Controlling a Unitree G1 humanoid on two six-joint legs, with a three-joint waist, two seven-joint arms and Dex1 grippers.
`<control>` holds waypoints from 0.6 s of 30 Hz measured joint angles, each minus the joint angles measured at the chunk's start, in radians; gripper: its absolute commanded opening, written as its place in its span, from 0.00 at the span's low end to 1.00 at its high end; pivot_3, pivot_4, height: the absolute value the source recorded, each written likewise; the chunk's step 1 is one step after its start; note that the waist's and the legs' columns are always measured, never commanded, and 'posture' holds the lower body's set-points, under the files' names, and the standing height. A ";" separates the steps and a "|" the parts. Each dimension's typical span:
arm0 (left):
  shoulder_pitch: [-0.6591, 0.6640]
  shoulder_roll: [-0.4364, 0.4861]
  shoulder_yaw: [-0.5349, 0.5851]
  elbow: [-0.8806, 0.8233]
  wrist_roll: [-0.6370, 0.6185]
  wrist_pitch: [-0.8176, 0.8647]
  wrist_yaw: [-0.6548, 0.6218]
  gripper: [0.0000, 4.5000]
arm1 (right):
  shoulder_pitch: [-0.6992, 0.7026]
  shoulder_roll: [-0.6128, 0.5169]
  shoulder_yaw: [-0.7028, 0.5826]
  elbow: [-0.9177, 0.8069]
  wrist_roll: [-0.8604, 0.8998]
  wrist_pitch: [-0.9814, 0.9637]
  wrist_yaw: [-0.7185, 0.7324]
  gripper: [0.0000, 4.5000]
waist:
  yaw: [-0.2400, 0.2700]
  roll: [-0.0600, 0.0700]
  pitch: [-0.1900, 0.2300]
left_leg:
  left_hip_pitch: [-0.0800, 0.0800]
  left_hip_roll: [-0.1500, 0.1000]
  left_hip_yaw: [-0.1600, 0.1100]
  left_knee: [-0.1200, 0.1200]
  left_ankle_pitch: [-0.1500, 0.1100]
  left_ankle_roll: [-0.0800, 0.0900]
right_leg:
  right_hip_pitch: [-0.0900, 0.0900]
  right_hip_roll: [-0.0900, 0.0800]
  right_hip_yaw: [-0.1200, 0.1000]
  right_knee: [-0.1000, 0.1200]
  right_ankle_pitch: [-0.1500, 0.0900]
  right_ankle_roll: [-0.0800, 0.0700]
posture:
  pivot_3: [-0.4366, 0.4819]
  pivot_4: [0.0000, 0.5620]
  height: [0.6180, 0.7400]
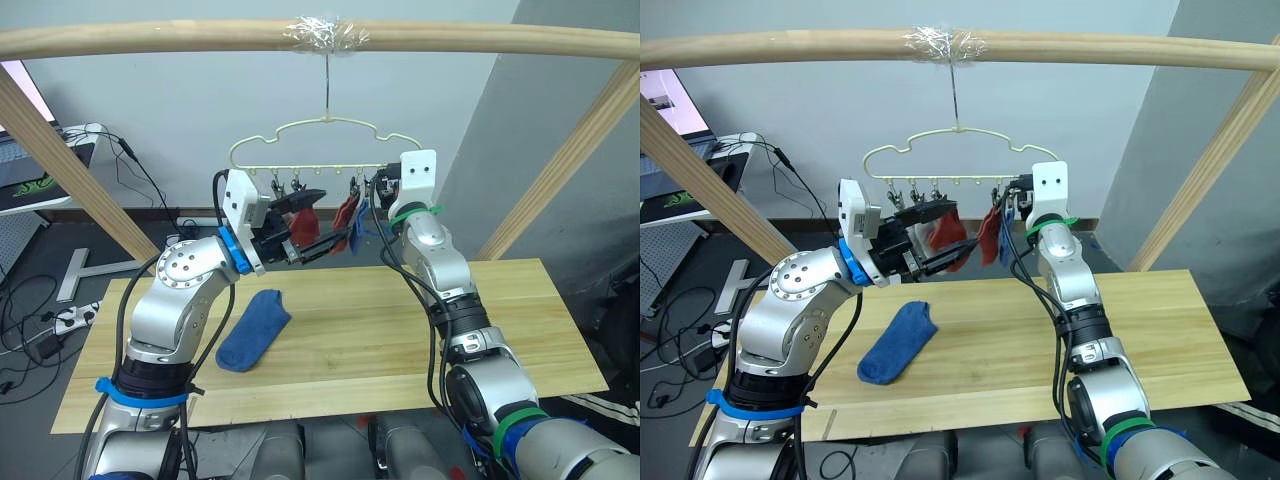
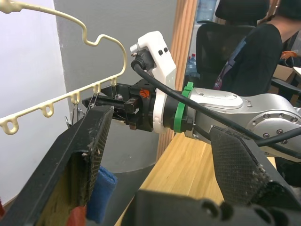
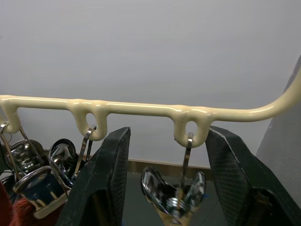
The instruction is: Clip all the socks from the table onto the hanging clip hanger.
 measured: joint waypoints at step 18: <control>-0.001 -0.011 0.000 -0.021 -0.006 0.021 0.001 0.82 | 0.000 0.009 0.000 -0.003 0.000 0.012 -0.008 0.56 | 0.000 0.000 0.000 | 0.000 0.000 0.000 0.000 0.000 0.000 | 0.000 0.000 0.000 0.000 0.000 0.000 | 0.63 0.30 1.00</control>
